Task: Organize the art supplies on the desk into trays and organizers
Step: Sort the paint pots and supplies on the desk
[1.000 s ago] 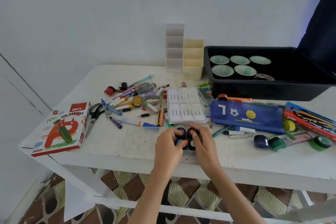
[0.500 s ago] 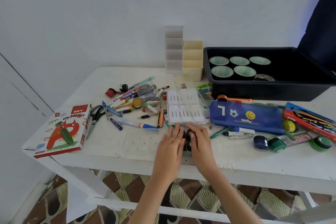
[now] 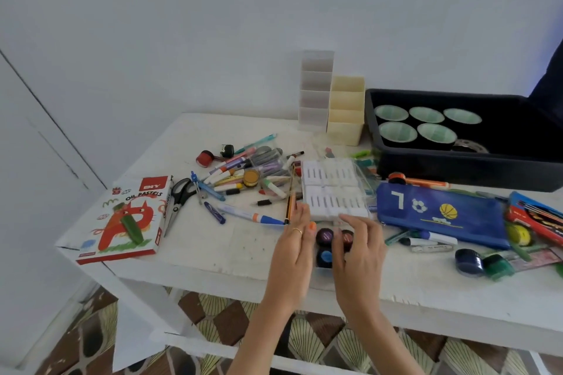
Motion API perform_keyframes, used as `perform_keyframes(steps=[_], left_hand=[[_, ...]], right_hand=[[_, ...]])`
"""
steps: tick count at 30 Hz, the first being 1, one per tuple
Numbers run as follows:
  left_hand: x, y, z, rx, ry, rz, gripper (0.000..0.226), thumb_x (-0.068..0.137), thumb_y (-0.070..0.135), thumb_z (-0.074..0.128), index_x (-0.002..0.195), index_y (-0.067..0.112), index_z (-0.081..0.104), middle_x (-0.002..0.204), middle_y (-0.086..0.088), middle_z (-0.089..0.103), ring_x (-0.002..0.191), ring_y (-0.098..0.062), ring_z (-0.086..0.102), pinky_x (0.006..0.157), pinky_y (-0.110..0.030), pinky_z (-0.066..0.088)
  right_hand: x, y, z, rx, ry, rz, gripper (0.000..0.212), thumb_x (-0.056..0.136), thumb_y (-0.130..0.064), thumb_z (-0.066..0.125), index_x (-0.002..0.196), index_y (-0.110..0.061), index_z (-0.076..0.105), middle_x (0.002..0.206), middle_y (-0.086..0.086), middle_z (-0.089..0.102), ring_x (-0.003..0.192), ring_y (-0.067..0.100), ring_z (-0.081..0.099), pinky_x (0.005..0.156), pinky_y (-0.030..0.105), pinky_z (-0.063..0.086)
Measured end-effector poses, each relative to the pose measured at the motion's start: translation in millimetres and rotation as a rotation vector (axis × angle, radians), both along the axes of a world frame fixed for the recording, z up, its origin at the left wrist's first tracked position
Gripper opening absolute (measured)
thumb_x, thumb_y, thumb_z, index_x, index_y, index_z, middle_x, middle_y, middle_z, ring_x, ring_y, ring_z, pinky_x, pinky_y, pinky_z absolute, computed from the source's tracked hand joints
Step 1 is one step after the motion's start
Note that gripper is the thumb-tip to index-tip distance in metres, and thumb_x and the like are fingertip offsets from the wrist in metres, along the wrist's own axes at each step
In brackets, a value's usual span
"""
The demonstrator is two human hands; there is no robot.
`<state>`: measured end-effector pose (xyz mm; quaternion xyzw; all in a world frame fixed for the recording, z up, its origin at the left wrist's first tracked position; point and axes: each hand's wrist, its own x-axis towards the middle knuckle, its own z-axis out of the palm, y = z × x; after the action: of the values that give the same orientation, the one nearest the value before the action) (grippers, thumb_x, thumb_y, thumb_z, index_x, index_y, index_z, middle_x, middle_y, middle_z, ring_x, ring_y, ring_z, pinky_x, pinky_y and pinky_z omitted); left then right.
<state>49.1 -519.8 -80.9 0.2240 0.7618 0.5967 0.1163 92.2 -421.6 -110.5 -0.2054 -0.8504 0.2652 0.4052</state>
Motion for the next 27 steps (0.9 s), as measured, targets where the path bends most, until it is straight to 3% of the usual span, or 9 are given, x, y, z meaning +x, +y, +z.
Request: perform_keyframes(steps=[4,7,9,12,16,19,22,25,27], left_hand=[[-33,-29,9,0.1,-0.032,0.135,0.04,0.099,0.034,0.033,0.138,0.028,0.038,0.14,0.02,0.041,0.125,0.02,0.031,0.103,-0.003,0.026],[-54,-50,15,0.132,-0.06,0.202,0.033,0.099,0.033,0.035,0.129,0.031,0.046,0.115,0.026,0.055,0.102,0.025,0.045,0.092,-0.002,0.037],[-74,-66,16,0.15,-0.051,0.25,0.031,0.099,0.03,0.037,0.126,0.026,0.053,0.106,0.023,0.06,0.096,0.02,0.051,0.083,-0.002,0.04],[-104,-87,18,0.177,-0.011,0.32,0.034,0.098,0.028,0.04,0.123,0.015,0.059,0.113,0.011,0.064,0.102,0.012,0.055,0.081,-0.003,0.041],[-144,-107,14,0.146,-0.029,0.381,0.028,0.097,0.025,0.044,0.117,0.018,0.062,0.09,0.008,0.064,0.077,0.003,0.057,0.063,-0.005,0.043],[-172,-115,8,0.059,-0.051,0.382,0.025,0.094,0.028,0.05,0.114,0.02,0.062,0.102,0.004,0.066,0.095,-0.005,0.059,0.066,-0.003,0.044],[-201,-119,5,-0.063,0.021,0.384,0.021,0.094,0.024,0.052,0.113,0.022,0.061,0.109,0.007,0.064,0.098,-0.004,0.057,0.072,-0.007,0.046],[-237,-119,5,-0.161,0.135,0.411,0.025,0.093,0.021,0.053,0.117,0.018,0.059,0.115,0.002,0.059,0.107,-0.01,0.053,0.089,-0.022,0.045],[-261,-118,7,-0.233,0.187,0.406,0.031,0.091,0.019,0.055,0.122,0.014,0.055,0.121,-0.006,0.053,0.113,-0.018,0.049,0.093,-0.026,0.039]], right_hand=[[-53,-22,19,0.01,-0.045,0.148,0.02,0.088,-0.006,0.055,0.107,-0.013,0.057,0.102,0.004,0.051,0.091,0.02,0.051,0.078,0.034,0.045],[-94,-31,26,0.075,-0.177,0.275,0.023,0.085,-0.001,0.054,0.107,-0.008,0.059,0.105,0.007,0.053,0.096,0.024,0.051,0.081,0.037,0.046],[-127,-41,31,0.13,-0.319,0.343,0.028,0.086,-0.004,0.051,0.113,-0.009,0.057,0.113,0.008,0.052,0.106,0.026,0.047,0.091,0.036,0.041],[-166,-54,36,0.23,-0.446,0.388,0.041,0.088,-0.004,0.046,0.129,-0.011,0.049,0.127,0.008,0.048,0.117,0.026,0.041,0.097,0.033,0.034],[-201,-64,32,0.43,-0.646,0.361,0.052,0.086,0.0,0.047,0.135,-0.015,0.042,0.135,0.008,0.042,0.123,0.027,0.036,0.103,0.035,0.031],[-207,-67,27,0.517,-0.767,0.309,0.042,0.085,-0.001,0.047,0.125,-0.014,0.048,0.133,0.01,0.043,0.122,0.03,0.033,0.104,0.037,0.029],[-208,-66,24,0.494,-0.782,0.315,0.047,0.086,0.0,0.051,0.129,-0.016,0.045,0.134,0.009,0.04,0.126,0.029,0.029,0.107,0.036,0.027],[-206,-62,25,0.357,-0.703,0.341,0.046,0.087,-0.003,0.055,0.129,-0.021,0.048,0.129,0.004,0.045,0.124,0.023,0.031,0.104,0.03,0.03],[-203,-58,23,0.289,-0.592,0.356,0.038,0.088,-0.011,0.057,0.124,-0.022,0.053,0.119,0.001,0.051,0.117,0.02,0.037,0.095,0.025,0.033]])
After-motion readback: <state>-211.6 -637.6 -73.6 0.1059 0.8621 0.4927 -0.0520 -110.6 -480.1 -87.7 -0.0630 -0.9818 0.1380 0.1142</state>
